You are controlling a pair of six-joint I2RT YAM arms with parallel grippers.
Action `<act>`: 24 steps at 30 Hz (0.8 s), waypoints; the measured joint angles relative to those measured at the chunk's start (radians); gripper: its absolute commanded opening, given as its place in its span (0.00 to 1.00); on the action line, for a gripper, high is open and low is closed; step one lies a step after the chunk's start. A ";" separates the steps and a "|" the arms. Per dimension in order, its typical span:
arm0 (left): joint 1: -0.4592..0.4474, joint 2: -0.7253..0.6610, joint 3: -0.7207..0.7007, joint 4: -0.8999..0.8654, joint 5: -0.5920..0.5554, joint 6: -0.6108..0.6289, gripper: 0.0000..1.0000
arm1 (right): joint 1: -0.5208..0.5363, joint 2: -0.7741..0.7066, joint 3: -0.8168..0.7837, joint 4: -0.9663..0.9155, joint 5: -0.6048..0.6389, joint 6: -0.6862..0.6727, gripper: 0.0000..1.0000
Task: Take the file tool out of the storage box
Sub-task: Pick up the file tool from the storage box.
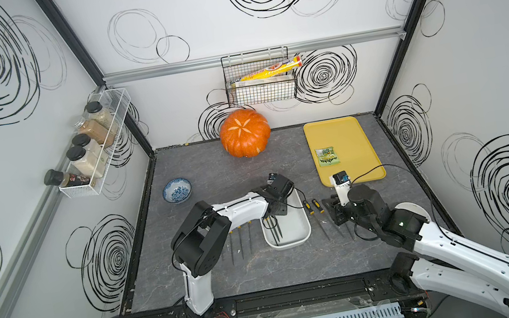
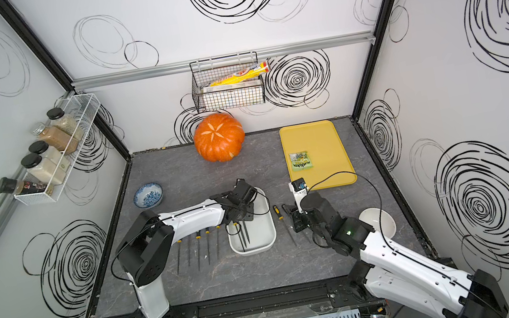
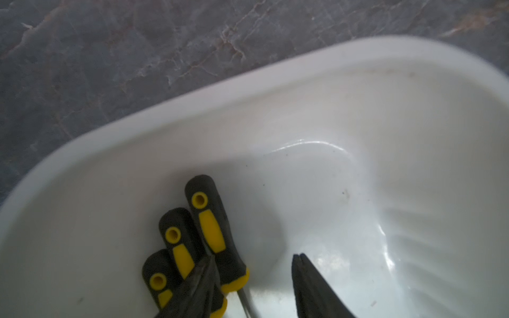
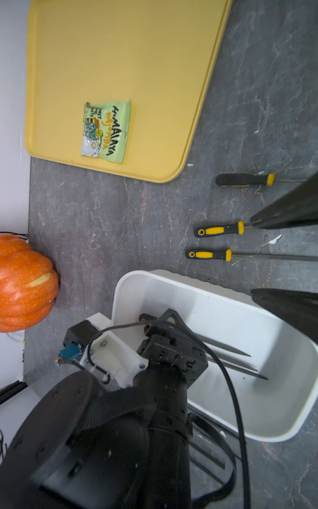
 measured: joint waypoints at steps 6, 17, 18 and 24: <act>0.001 0.032 0.028 -0.007 -0.012 0.000 0.52 | 0.000 -0.023 -0.019 0.040 -0.022 -0.001 0.41; 0.018 0.082 0.074 0.001 0.048 0.025 0.13 | 0.000 -0.037 -0.041 0.076 -0.064 -0.001 0.39; 0.018 0.085 0.077 0.002 0.053 0.027 0.12 | 0.000 -0.037 -0.042 0.077 -0.068 0.000 0.39; 0.018 0.084 0.082 0.014 0.081 0.039 0.00 | 0.000 -0.033 -0.048 0.093 -0.088 -0.002 0.39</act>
